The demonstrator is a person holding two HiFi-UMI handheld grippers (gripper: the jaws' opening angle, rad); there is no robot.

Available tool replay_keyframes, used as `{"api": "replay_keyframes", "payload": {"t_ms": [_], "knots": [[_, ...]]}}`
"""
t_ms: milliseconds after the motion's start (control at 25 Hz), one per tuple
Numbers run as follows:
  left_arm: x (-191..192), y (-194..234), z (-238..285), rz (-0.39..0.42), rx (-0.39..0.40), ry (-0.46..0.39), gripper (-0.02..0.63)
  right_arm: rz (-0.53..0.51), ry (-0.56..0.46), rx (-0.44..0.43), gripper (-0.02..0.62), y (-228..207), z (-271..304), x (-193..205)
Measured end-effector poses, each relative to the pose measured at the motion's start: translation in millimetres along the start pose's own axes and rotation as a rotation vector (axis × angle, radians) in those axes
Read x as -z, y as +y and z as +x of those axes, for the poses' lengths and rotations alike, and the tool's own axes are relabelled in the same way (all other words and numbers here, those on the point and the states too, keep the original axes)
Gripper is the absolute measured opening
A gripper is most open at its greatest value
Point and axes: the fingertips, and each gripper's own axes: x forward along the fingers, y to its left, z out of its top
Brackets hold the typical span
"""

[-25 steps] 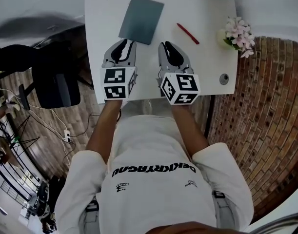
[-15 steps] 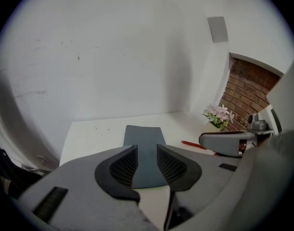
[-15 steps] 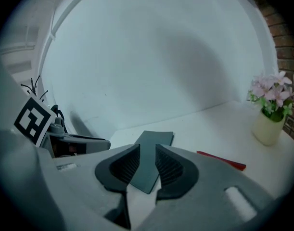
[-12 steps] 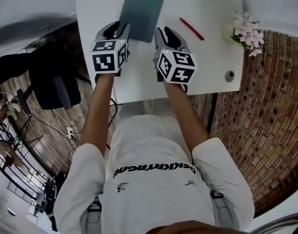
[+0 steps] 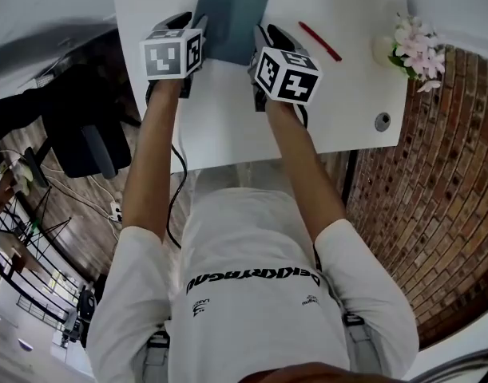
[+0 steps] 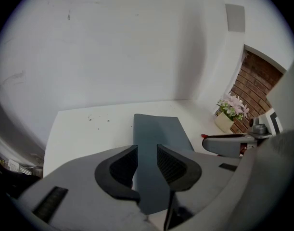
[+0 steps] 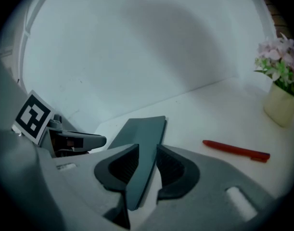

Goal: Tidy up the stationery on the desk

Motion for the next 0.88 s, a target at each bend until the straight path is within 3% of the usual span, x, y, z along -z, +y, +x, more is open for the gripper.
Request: {"api": "replay_keyframes", "payload": {"t_ms": [360,760,880], "knots": [[8,20,35,-0.079,0.075,0.068,0.121,0.024,0.06,0.02,0.112,-13,31,10],[12,18,42,-0.083,0.161,0.146,0.118,0.037,0.115,0.005,0.086,-14,44,18],[12,14,43,-0.069,0.172,0.164,0.087,0.04,0.121,-0.002,0.083,-15,43,17]]}}
